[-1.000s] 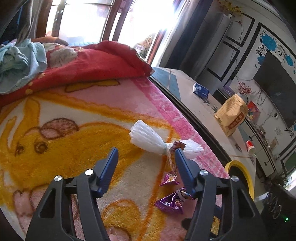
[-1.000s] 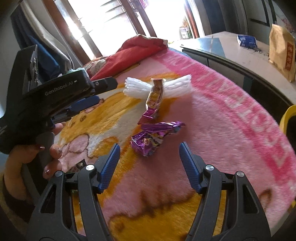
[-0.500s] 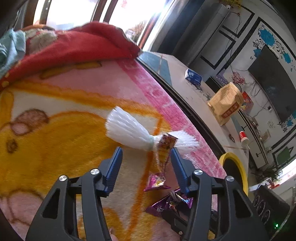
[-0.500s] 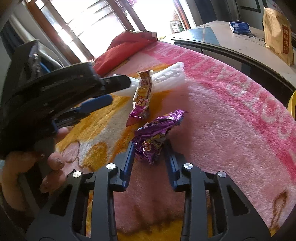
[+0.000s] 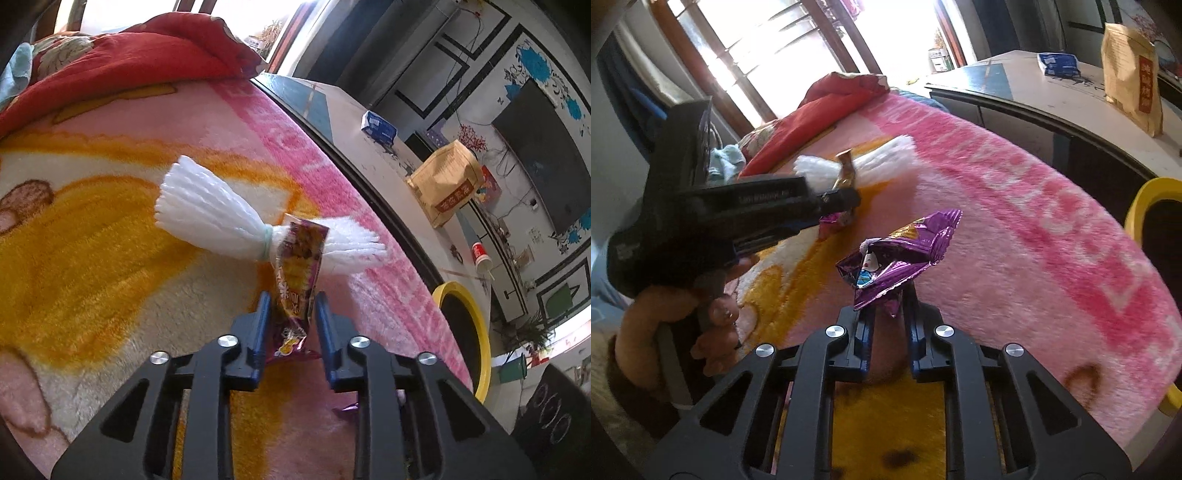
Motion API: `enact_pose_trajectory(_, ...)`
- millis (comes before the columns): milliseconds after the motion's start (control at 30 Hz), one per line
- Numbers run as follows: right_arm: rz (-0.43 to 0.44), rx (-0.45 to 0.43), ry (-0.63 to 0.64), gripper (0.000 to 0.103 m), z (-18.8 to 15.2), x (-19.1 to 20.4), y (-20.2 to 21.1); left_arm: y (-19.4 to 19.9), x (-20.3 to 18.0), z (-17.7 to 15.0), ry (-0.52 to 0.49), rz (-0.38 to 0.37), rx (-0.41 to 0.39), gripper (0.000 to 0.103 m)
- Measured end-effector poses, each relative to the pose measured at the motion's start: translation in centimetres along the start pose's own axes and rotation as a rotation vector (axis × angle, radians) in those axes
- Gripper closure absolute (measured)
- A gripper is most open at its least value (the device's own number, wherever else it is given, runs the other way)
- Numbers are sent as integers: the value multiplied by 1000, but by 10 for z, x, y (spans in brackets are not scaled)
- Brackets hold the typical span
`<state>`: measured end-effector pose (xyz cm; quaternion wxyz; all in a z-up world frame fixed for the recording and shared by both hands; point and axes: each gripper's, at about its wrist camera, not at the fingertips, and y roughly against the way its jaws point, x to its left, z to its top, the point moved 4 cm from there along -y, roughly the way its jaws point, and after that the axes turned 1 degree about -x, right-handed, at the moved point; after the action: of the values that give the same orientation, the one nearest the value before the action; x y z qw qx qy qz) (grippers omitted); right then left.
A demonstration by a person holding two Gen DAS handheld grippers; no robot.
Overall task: Collect trash
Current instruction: 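Carry the purple wrapper and candy stick over the yellow bin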
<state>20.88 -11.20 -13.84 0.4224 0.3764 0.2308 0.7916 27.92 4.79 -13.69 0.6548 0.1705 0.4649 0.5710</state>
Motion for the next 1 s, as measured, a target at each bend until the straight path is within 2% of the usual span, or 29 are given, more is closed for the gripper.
enact_pose_trajectory(333,-35,-41,-36,94,5,-29,29,18,-17,-14,-39,-8,-37,83)
enact_pose_trajectory(667,-59,-67,-49,94,8,-49,51,39,-44,-23,-86,-52,-66,83)
enact_pose_trajectory(1000,-110,-89,-76,94,9,-77,74,44,-69,-29,-136,-86,-72,83)
